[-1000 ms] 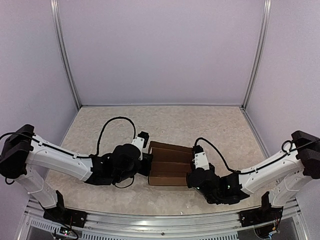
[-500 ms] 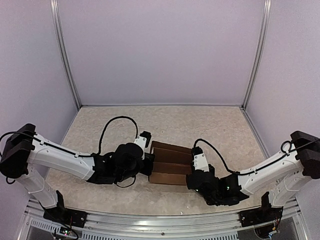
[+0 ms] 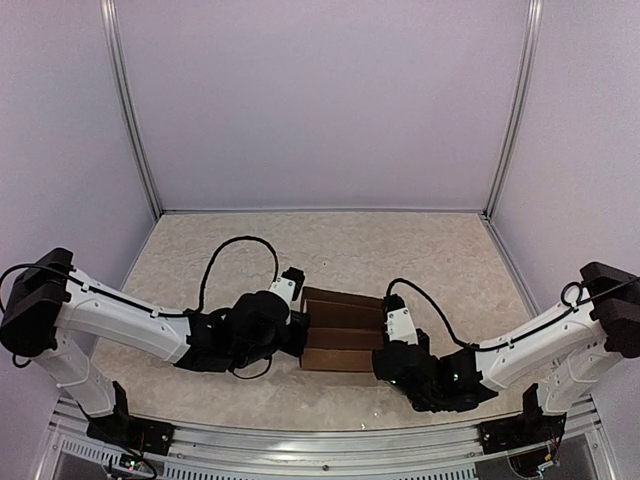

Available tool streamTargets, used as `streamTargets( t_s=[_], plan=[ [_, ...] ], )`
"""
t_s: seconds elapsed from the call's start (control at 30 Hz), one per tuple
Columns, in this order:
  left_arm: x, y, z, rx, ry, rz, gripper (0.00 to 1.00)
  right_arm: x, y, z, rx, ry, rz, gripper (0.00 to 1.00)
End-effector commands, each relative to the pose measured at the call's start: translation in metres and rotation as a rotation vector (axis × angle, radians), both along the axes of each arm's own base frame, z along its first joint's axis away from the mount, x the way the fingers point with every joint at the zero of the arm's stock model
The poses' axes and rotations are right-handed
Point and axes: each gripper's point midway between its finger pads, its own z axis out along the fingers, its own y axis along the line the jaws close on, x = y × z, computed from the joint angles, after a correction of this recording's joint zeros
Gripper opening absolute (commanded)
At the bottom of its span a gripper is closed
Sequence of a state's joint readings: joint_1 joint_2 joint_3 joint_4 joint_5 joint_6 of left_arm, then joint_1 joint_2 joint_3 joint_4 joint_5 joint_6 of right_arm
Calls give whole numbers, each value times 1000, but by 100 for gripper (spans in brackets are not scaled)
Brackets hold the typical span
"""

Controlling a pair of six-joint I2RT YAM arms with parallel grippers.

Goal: Fold the paper box

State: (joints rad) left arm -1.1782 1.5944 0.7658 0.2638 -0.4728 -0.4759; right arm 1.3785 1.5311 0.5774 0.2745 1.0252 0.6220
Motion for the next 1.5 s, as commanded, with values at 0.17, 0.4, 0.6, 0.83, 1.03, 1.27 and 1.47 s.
streamTargets(
  t_s=[0.17, 0.4, 0.6, 0.83, 1.03, 1.27, 1.47],
  plan=[
    [-40, -3, -27, -23, 59, -77, 0, -20, 14, -4, 59, 94, 114, 0],
    [-39, 4, -26, -8, 28, -28, 0, -25, 9, 9, 122, 111, 135, 18],
    [-36, 7, -25, 5, 8, 9, 0, -30, 0, 27, 161, 128, 161, 44],
    [-31, 12, -22, 23, -16, 53, 0, -40, -28, 35, 169, 162, 189, 59],
    [-24, 20, -17, 44, -54, 108, 0, -54, -45, 46, 213, 190, 269, 60],
    [-18, 23, -12, 59, -88, 148, 0, -72, -43, 31, 200, 270, 378, 52],
    [-15, 23, -11, 69, -97, 165, 0, -84, -27, 8, 165, 350, 441, 35]
  ],
)
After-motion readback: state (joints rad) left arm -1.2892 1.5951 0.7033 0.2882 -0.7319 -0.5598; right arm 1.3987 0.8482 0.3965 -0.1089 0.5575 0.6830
